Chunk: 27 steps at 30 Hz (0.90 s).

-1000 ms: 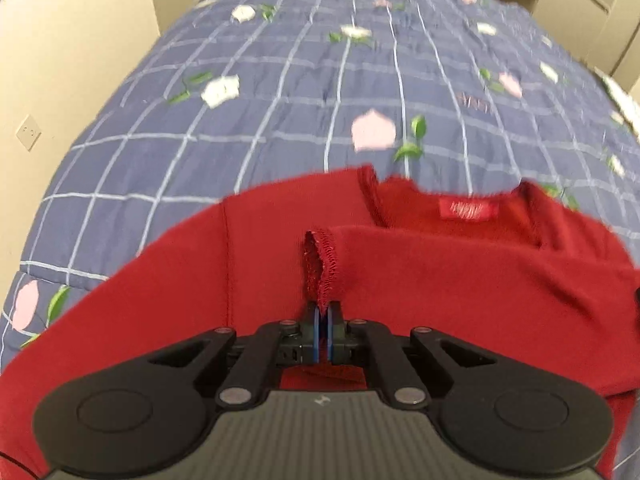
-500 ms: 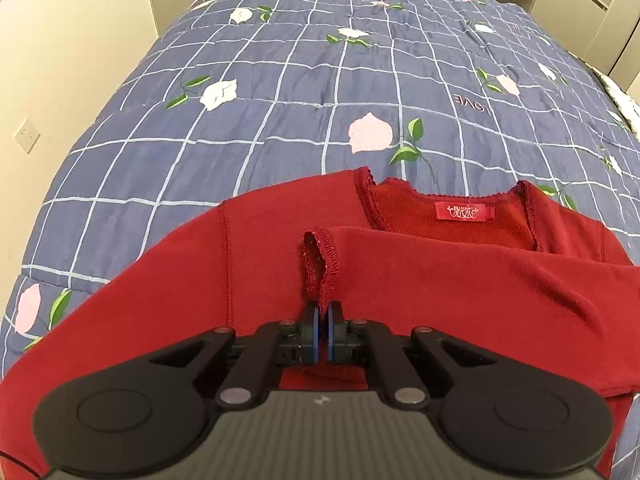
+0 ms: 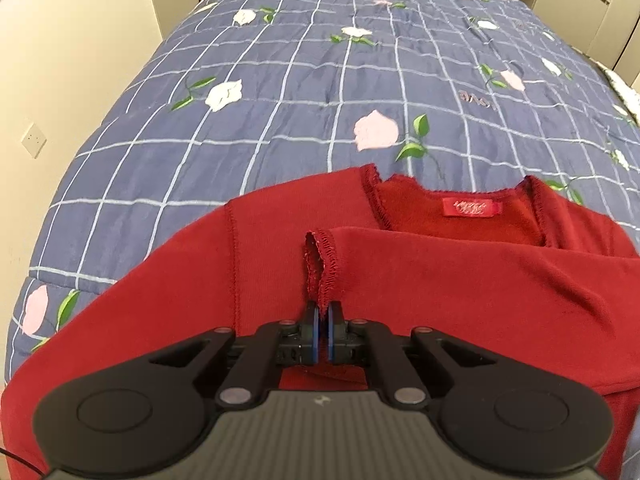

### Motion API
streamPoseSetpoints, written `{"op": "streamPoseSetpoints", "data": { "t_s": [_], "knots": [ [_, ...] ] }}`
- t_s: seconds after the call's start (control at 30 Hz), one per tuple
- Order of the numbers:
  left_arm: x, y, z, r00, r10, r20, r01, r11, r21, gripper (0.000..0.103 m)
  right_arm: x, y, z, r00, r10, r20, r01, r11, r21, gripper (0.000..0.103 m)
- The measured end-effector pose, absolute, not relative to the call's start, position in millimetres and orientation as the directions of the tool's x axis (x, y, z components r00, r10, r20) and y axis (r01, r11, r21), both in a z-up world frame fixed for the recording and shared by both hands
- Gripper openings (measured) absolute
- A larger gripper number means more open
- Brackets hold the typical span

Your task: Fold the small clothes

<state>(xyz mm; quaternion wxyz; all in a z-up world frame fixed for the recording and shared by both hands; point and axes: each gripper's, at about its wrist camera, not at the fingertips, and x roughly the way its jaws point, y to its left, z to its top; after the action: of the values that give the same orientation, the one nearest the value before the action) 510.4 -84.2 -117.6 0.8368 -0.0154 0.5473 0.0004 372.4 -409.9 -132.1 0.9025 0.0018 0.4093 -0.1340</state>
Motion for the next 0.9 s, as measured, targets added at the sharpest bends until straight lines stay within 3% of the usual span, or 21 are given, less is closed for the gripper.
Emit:
{"op": "streamPoseSetpoints", "data": {
  "t_s": [0.13,0.17,0.23,0.27,0.3,0.33,0.37,0.4,0.57,0.9],
  "knots": [
    [511.2,-79.9,-123.2,0.394,-0.041,-0.918,-0.019,0.998,-0.052,0.005,369.3,-408.6,-134.1,0.613,-0.261,-0.746,0.258,0.958,-0.124,0.023],
    [510.6,-77.5,-120.7,0.396,-0.057,-0.917,-0.02,0.997,-0.071,0.007,369.4,-409.6,-133.1,0.608,-0.254,-0.752,0.258,0.959,-0.115,0.028],
    [506.9,-71.9,-113.2,0.41,-0.086,-0.908,-0.028,0.994,-0.107,0.021,366.0,-410.9,-126.1,0.615,-0.232,-0.754,0.255,0.963,-0.088,0.037],
    [504.1,-68.9,-108.4,0.42,-0.104,-0.901,-0.028,0.991,-0.127,0.037,362.9,-410.0,-121.1,0.622,-0.221,-0.751,0.248,0.966,-0.079,0.047],
    [500.1,-65.9,-102.3,0.434,-0.114,-0.894,-0.029,0.99,-0.14,0.06,359.1,-407.4,-115.3,0.627,-0.217,-0.748,0.234,0.969,-0.085,0.054],
    [494.6,-62.3,-95.0,0.453,-0.11,-0.885,-0.036,0.989,-0.141,0.071,355.6,-403.1,-110.6,0.631,-0.22,-0.744,0.224,0.97,-0.097,0.064],
    [489.0,-58.4,-88.2,0.474,-0.099,-0.875,-0.049,0.989,-0.138,0.084,350.5,-397.5,-104.2,0.638,-0.221,-0.738,0.21,0.972,-0.109,0.069],
    [480.9,-52.2,-79.7,0.5,-0.088,-0.862,-0.069,0.988,-0.141,0.09,346.0,-391.6,-98.1,0.643,-0.211,-0.736,0.196,0.975,-0.109,0.07],
    [443.3,-5.6,-49.8,0.543,-0.063,-0.838,-0.2,0.959,-0.202,0.102,331.0,-346.0,-71.1,0.662,-0.142,-0.736,0.094,0.99,-0.106,0.095],
    [336.4,161.3,-26.5,0.464,0.127,-0.876,-0.571,0.799,-0.187,0.102,327.6,-173.6,-51.2,0.691,0.114,-0.714,-0.333,0.927,-0.175,0.102]
  ]
}}
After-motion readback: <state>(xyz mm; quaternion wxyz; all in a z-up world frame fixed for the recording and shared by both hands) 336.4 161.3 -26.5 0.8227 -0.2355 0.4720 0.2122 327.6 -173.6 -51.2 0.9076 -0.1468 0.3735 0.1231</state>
